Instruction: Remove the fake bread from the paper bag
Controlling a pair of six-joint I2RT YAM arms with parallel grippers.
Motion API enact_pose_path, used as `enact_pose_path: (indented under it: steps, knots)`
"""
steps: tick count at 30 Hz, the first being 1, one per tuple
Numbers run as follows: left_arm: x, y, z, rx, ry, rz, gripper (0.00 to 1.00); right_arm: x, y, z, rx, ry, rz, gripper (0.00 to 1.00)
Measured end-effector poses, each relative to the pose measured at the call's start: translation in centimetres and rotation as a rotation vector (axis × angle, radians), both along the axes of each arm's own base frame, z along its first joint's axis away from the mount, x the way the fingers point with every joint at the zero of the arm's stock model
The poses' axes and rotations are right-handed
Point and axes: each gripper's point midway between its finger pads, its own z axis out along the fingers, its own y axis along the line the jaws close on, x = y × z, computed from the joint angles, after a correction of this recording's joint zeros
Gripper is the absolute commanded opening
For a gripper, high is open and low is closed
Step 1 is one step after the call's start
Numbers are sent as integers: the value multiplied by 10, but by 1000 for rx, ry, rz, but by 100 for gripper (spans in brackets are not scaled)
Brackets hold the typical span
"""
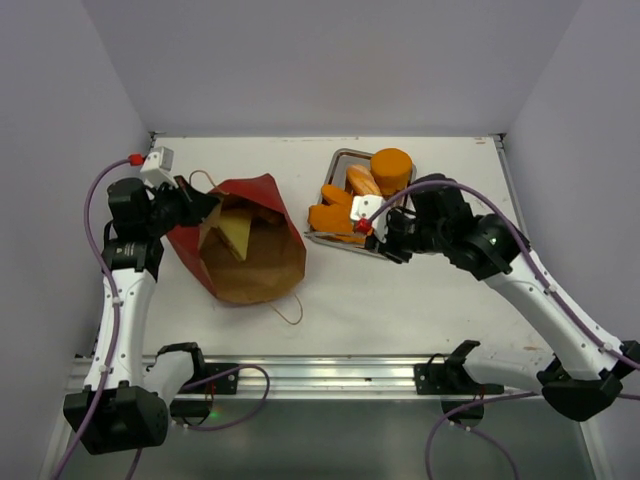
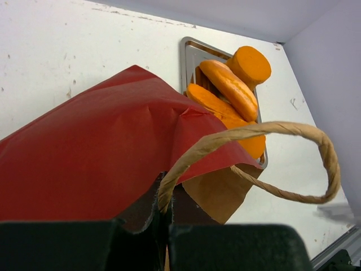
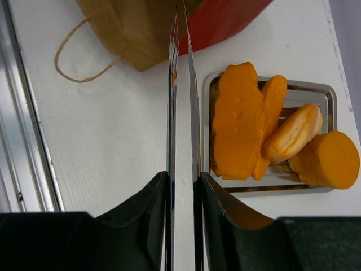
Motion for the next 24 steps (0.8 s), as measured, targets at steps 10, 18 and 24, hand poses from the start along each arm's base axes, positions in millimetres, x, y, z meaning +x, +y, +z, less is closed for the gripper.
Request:
enact_pose_path:
  steps: [10,18,24]
  knots:
    - [11,3,1,-129,62,100,0,-41,105,-35,-157,40,256,29]
    - [11,11,3,-236,93,221,0,23,158,-65,-274,-105,6,30]
    - [9,13,3,-273,95,264,0,59,171,-70,-330,-204,-129,34]
